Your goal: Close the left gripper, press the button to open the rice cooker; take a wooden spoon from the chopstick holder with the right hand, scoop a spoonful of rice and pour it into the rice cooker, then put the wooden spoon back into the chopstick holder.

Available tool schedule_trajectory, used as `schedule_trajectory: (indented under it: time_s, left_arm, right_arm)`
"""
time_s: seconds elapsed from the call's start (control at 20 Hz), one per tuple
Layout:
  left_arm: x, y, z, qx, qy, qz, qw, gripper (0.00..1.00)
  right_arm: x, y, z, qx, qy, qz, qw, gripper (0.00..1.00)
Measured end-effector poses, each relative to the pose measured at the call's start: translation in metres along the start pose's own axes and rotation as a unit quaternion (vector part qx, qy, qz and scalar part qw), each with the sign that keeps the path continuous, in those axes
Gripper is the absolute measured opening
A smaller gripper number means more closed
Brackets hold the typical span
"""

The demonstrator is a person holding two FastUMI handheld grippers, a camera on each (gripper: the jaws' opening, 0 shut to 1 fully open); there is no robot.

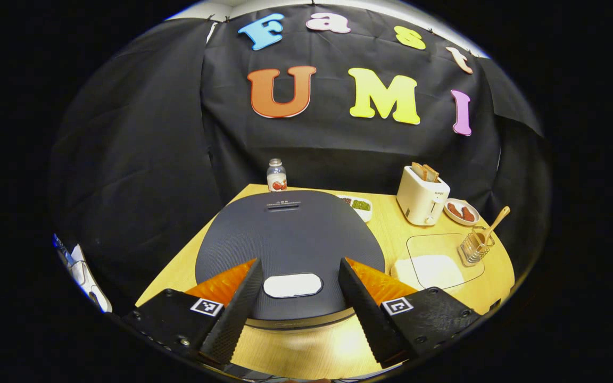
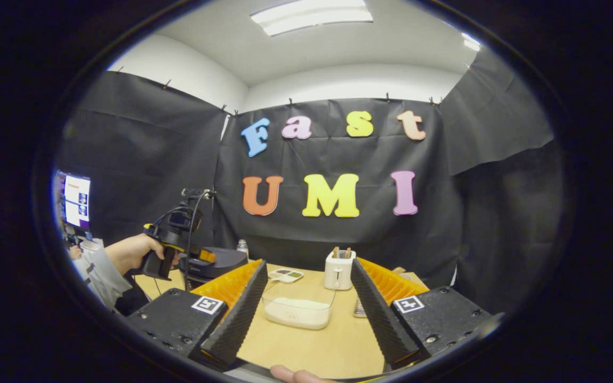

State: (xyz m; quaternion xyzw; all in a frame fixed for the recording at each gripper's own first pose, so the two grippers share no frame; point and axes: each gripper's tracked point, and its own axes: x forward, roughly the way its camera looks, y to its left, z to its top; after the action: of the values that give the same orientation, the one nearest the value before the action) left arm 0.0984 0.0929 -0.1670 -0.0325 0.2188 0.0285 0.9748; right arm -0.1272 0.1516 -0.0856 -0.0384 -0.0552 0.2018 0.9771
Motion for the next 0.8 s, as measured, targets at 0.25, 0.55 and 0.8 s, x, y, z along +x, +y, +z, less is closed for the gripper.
schedule_trajectory:
  time_s: [0.25, 0.55, 0.8]
  left_arm:
    - [-0.003, 0.003, -0.002, -0.006, -0.034, 0.009, 0.999, 0.94]
    - [-0.006, 0.005, -0.007, -0.028, -0.088, 0.018, 0.996, 0.95]
    - [0.001, 0.004, -0.004, -0.01, -0.149, 0.016, 0.989, 0.95]
  right_arm:
    - [0.013, -0.003, -0.02, 0.02, 0.022, 0.006, 1.0, 1.0]
    - [0.006, -0.015, -0.012, 0.018, 0.011, -0.002, 1.0, 1.0]
    - [0.004, -0.025, -0.008, 0.021, 0.007, -0.008, 1.0, 1.0]
